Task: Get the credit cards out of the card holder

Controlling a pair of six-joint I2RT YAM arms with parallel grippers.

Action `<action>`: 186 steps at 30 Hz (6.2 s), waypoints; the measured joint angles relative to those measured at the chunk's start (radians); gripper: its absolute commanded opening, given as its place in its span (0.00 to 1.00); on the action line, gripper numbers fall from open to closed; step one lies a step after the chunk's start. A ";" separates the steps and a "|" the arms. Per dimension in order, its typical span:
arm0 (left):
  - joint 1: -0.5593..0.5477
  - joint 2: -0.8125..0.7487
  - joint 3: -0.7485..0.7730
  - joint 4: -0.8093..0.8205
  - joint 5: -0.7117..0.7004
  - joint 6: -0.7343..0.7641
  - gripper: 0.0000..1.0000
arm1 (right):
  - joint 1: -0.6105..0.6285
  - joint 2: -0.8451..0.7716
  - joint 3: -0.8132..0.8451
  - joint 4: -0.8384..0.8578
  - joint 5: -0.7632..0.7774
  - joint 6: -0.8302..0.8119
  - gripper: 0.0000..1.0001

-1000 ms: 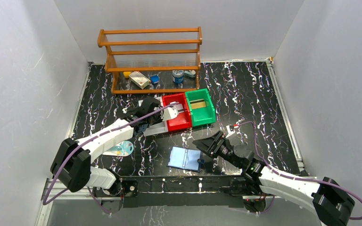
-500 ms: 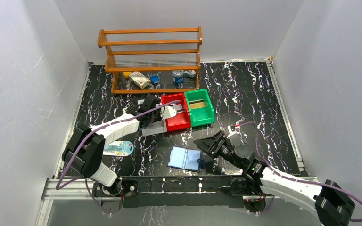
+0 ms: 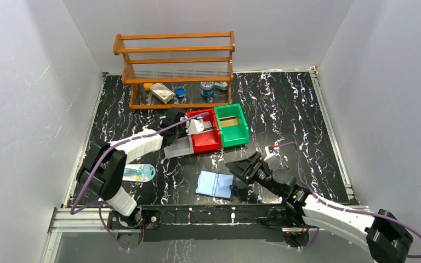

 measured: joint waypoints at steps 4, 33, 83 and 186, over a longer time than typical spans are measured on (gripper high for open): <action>0.011 0.006 0.014 0.013 -0.002 0.008 0.00 | 0.000 0.000 0.000 0.000 0.003 0.004 0.88; 0.053 0.088 0.019 0.057 -0.002 -0.010 0.18 | 0.000 -0.004 0.000 -0.001 0.003 0.012 0.88; 0.068 0.009 0.013 0.035 0.060 -0.104 0.57 | 0.000 -0.037 0.000 -0.039 0.003 0.034 0.89; 0.068 -0.778 -0.232 -0.190 -0.029 -1.088 0.98 | 0.376 1.254 1.235 -1.192 0.447 -0.200 0.55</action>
